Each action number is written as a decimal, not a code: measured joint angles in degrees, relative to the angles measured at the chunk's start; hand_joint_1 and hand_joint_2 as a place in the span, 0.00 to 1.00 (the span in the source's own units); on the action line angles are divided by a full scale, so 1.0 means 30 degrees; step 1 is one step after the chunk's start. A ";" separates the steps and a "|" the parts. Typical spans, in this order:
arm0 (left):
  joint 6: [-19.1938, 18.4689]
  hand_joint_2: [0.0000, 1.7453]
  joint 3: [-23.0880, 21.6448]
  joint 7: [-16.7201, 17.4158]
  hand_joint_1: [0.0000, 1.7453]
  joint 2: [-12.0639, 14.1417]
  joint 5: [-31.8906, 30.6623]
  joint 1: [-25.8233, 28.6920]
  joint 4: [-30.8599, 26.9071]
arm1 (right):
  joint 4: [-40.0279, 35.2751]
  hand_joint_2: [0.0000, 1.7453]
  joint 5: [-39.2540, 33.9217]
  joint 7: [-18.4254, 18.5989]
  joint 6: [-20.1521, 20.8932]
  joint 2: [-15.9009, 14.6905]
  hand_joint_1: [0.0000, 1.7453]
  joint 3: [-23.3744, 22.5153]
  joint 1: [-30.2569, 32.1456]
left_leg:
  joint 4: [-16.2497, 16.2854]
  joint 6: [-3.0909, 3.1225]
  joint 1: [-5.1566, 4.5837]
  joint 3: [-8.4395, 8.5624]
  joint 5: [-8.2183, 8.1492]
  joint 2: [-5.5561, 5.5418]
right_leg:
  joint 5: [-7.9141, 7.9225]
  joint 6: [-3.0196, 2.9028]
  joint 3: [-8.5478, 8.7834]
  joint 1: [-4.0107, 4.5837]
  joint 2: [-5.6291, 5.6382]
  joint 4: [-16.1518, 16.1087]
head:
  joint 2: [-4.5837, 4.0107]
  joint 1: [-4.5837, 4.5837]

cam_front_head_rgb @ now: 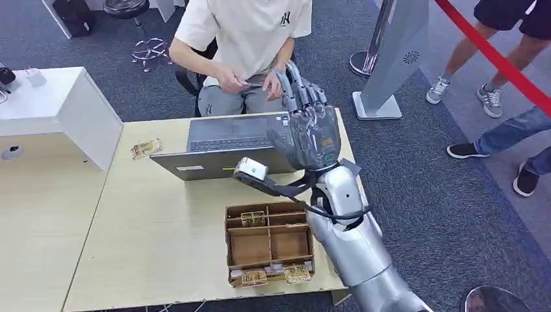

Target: Pass the card to the sensor for recognition and then transmit it.

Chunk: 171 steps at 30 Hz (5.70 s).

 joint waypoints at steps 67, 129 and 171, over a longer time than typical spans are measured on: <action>0.1530 0.00 0.0386 -0.0728 0.00 -0.0051 0.3001 0.0043 0.0029 | -0.4529 1.00 -0.0195 -0.0909 -0.0007 -0.1756 0.43 0.1793 1.1252 | -0.0006 -0.0006 0.0000 -0.0023 -0.0024 -0.0011 | -0.0022 0.0005 -0.0014 -0.0001 -0.0009 -0.0005 | 0.0000 0.0007; 0.1508 0.00 0.0386 -0.0947 0.00 -0.0007 0.3439 0.0064 0.0036 | -0.0828 1.00 -0.0436 -0.0545 -0.0022 -0.2230 0.38 -0.0269 0.9893 | -0.0006 -0.0006 -0.0001 -0.0023 -0.0023 -0.0011 | -0.0021 0.0005 -0.0014 -0.0001 -0.0009 -0.0005 | 0.0000 0.0000; 0.1443 0.00 0.0386 -0.1151 0.00 0.0000 0.3716 0.0069 0.0036 | -0.1434 1.00 -0.4416 -0.1059 0.0080 -0.2667 1.00 -0.0021 0.9360 | -0.0003 -0.0007 -0.0002 -0.0021 -0.0022 -0.0011 | -0.0017 0.0005 -0.0014 -0.0002 -0.0008 -0.0005 | 0.0000 0.0000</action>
